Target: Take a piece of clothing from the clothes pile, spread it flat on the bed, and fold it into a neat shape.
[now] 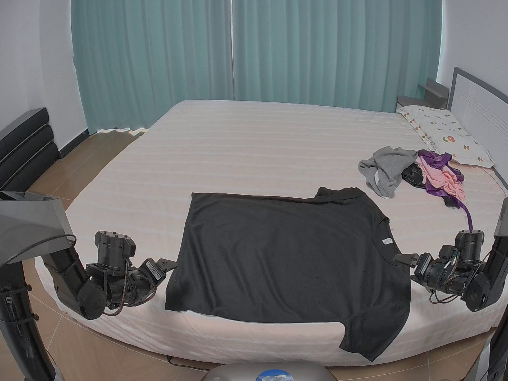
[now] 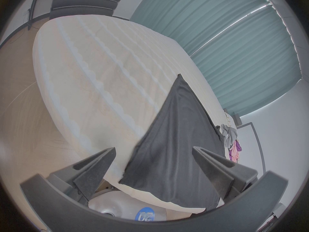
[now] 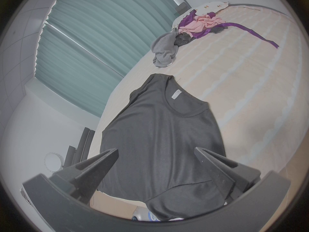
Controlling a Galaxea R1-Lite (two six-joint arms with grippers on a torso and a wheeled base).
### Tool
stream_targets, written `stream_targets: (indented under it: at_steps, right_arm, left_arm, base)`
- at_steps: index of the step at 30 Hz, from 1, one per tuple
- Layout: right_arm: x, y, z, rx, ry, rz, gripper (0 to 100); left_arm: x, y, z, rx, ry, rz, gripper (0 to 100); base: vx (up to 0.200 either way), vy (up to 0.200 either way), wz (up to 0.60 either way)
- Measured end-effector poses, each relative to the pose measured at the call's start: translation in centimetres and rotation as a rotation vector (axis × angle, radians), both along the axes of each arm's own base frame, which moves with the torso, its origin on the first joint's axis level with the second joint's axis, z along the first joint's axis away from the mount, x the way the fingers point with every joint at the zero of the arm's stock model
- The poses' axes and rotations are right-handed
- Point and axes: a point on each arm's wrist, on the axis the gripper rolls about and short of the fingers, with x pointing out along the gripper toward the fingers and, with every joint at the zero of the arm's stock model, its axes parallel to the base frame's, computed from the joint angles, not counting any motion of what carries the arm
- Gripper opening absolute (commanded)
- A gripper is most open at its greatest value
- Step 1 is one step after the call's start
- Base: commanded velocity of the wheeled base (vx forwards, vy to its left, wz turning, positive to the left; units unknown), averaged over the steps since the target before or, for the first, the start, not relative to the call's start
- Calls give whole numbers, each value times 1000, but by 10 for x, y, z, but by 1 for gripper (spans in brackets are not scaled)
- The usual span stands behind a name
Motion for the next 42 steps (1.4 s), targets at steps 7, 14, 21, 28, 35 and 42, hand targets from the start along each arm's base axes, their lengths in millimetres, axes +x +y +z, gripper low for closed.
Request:
stream_targets:
  at_steps: [7, 14, 21, 28, 35, 42]
  right_arm:
    - [-4, 0, -6, -4, -2, 0, 100]
    - [-7, 0, -12, -6, -7, 2, 100]
    - [-11, 1, -17, -3, 20, 2, 100]
    - [-11, 1, -20, -1, 32, 2, 100]
    - [-11, 1, -21, -1, 35, 2, 100]
    - [-10, 1, -21, -1, 34, 3, 100]
  left_arm:
    - [-1, -1, 0, 2, 1, -1, 100]
    - [0, -1, 0, 0, 1, 11, 100]
    - [-2, 0, -2, 3, 12, 17, 100]
    - [-3, 0, -8, 10, 36, 17, 100]
    - [-1, -3, -19, 47, 56, 23, 100]
    - [12, -11, -27, 105, 32, 13, 100]
  base:
    - [0, 0, 0]
    - [-171, 0, 0]
    - [-86, 0, 0]
    - [0, 0, 0]
    - [0, 0, 0]
    - [0, 0, 0]
